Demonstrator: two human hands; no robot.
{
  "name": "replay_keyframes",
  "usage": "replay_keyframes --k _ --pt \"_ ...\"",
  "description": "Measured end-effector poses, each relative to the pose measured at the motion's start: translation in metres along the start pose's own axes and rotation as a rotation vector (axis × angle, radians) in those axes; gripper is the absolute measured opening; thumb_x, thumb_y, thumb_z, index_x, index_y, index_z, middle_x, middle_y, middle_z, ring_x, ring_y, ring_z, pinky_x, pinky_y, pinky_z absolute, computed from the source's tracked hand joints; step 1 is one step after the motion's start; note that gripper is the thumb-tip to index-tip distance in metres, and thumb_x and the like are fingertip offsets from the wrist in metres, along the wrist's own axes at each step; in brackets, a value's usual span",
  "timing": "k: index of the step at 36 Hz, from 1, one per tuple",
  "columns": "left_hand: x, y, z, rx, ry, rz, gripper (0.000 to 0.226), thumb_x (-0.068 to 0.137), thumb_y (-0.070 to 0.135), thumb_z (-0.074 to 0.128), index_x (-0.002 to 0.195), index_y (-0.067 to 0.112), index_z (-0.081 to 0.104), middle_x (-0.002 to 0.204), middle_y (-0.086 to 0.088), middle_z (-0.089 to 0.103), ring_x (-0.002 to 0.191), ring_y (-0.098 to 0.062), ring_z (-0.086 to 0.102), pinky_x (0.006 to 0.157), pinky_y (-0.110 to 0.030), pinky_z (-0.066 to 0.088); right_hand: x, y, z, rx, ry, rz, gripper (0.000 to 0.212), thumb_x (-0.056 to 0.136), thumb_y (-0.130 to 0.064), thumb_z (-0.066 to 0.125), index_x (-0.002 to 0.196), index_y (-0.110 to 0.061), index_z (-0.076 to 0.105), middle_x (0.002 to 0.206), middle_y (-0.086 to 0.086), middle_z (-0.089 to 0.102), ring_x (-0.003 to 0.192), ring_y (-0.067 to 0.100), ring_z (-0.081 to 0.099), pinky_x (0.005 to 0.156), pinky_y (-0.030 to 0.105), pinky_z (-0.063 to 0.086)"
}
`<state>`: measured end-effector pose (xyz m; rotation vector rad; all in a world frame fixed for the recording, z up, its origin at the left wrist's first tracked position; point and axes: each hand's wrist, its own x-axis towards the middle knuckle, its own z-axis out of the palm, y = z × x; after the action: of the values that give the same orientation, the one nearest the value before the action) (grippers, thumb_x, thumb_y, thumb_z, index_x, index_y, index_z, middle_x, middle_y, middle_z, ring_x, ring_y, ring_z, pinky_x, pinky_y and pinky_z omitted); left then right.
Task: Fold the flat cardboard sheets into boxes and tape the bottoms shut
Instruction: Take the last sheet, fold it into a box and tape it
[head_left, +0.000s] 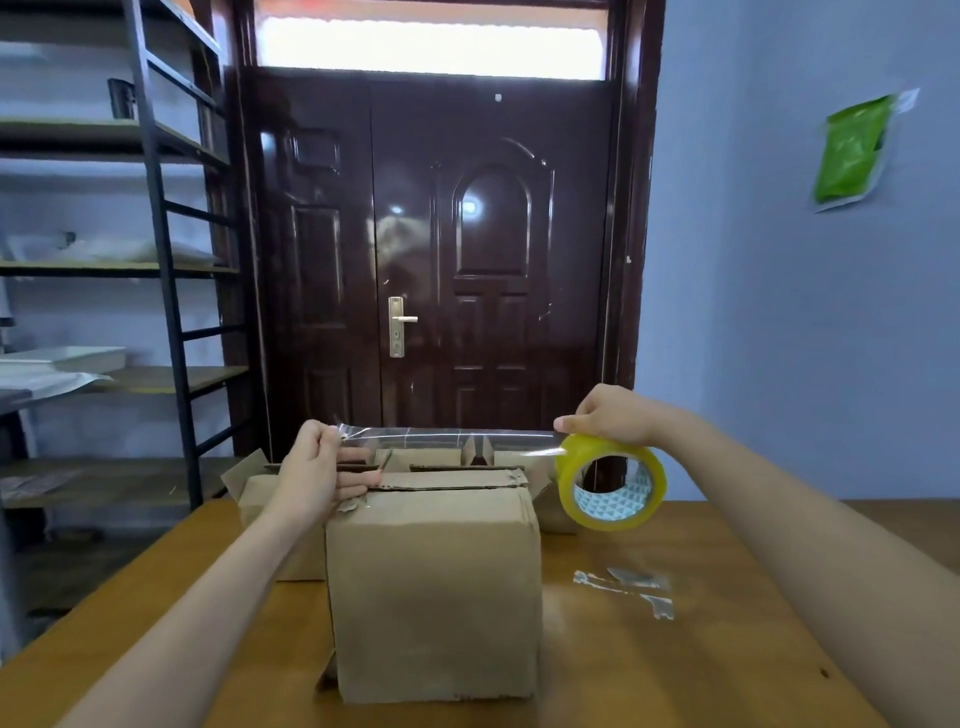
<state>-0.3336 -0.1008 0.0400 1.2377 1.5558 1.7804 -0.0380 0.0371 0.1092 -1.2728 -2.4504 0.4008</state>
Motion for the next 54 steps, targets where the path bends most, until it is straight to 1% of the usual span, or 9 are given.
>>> replay_keyframes --k 9,13,23,33,36,41,45,49,54 --pt "0.002 -0.008 0.012 0.176 0.109 0.062 0.025 0.104 0.027 0.026 0.1 0.008 0.042 0.09 -0.019 0.065 0.072 -0.024 0.071 0.068 -0.04 0.059 -0.001 0.006 0.016 -0.084 -0.037 0.05 0.052 0.093 -0.044 0.054 0.05 -0.017 0.048 0.049 -0.003 0.04 0.046 0.011 0.039 0.056 0.026 0.038" --pt "0.003 -0.014 0.012 0.181 0.164 0.074 0.025 0.104 0.025 0.024 0.099 0.007 0.042 0.089 -0.021 0.064 0.069 -0.022 0.071 0.065 -0.035 0.059 0.0 0.004 0.024 -0.098 -0.046 0.054 0.05 0.094 -0.043 0.053 0.051 -0.018 0.049 0.05 -0.005 0.041 0.047 0.01 0.04 0.054 0.024 0.037" --pt "-0.003 -0.013 0.012 0.127 0.176 0.058 0.024 0.104 0.02 0.026 0.099 0.006 0.045 0.087 -0.02 0.065 0.074 -0.024 0.071 0.065 -0.031 0.057 0.011 0.007 0.045 -0.134 -0.072 0.114 0.046 0.092 -0.045 0.053 0.059 -0.014 0.053 0.054 -0.001 0.04 0.051 0.014 0.037 0.055 0.031 0.036" --pt "-0.005 -0.014 0.006 0.055 0.176 0.014 0.026 0.103 0.018 0.033 0.099 0.0 0.051 0.085 -0.02 0.069 0.074 -0.021 0.072 0.068 -0.03 0.059 0.014 0.008 0.06 -0.124 -0.087 0.146 0.047 0.093 -0.044 0.055 0.052 -0.023 0.044 0.055 -0.007 0.042 0.051 0.009 0.04 0.052 0.021 0.031" --pt "-0.007 -0.015 0.005 0.025 0.192 -0.001 0.024 0.101 0.014 0.036 0.095 -0.001 0.054 0.085 -0.02 0.069 0.074 -0.021 0.072 0.064 -0.025 0.059 0.013 0.009 0.068 -0.141 -0.11 0.144 0.047 0.093 -0.043 0.054 0.054 -0.018 0.044 0.054 -0.003 0.04 0.051 0.012 0.039 0.053 0.022 0.028" --pt "-0.008 -0.014 0.007 -0.053 0.236 -0.043 0.024 0.098 0.008 0.041 0.077 0.004 0.052 0.081 -0.018 0.068 0.076 -0.021 0.072 0.063 -0.02 0.057 0.007 0.004 0.084 -0.188 -0.096 0.105 0.044 0.096 -0.037 0.05 0.055 -0.023 0.04 0.055 -0.005 0.041 0.051 0.01 0.037 0.052 0.025 0.029" --pt "-0.011 -0.015 0.008 -0.018 0.318 -0.033 0.019 0.094 0.009 0.047 0.079 0.001 0.056 0.077 -0.011 0.067 0.071 -0.016 0.069 0.052 -0.014 0.05 0.007 0.003 0.091 -0.215 -0.087 0.087 0.046 0.098 -0.035 0.047 0.053 -0.025 0.038 0.055 -0.005 0.041 0.051 0.01 0.035 0.053 0.028 0.031" --pt "-0.012 -0.018 0.008 0.057 0.363 0.012 0.022 0.091 0.012 0.051 0.07 0.005 0.052 0.07 -0.006 0.062 0.065 -0.017 0.055 0.06 -0.029 0.045 0.007 0.0 0.093 -0.266 -0.07 0.088 0.046 0.098 -0.036 0.046 0.054 -0.024 0.039 0.055 -0.006 0.042 0.051 0.01 0.036 0.055 0.029 0.034" --pt "-0.015 -0.02 0.01 0.028 0.376 -0.026 0.024 0.09 0.01 0.049 0.068 0.005 0.054 0.069 -0.004 0.062 0.067 -0.016 0.052 0.069 -0.033 0.044 0.006 -0.002 0.093 -0.282 -0.068 0.092 0.046 0.098 -0.035 0.044 0.053 -0.026 0.037 0.055 -0.007 0.041 0.051 0.009 0.036 0.053 0.027 0.032"
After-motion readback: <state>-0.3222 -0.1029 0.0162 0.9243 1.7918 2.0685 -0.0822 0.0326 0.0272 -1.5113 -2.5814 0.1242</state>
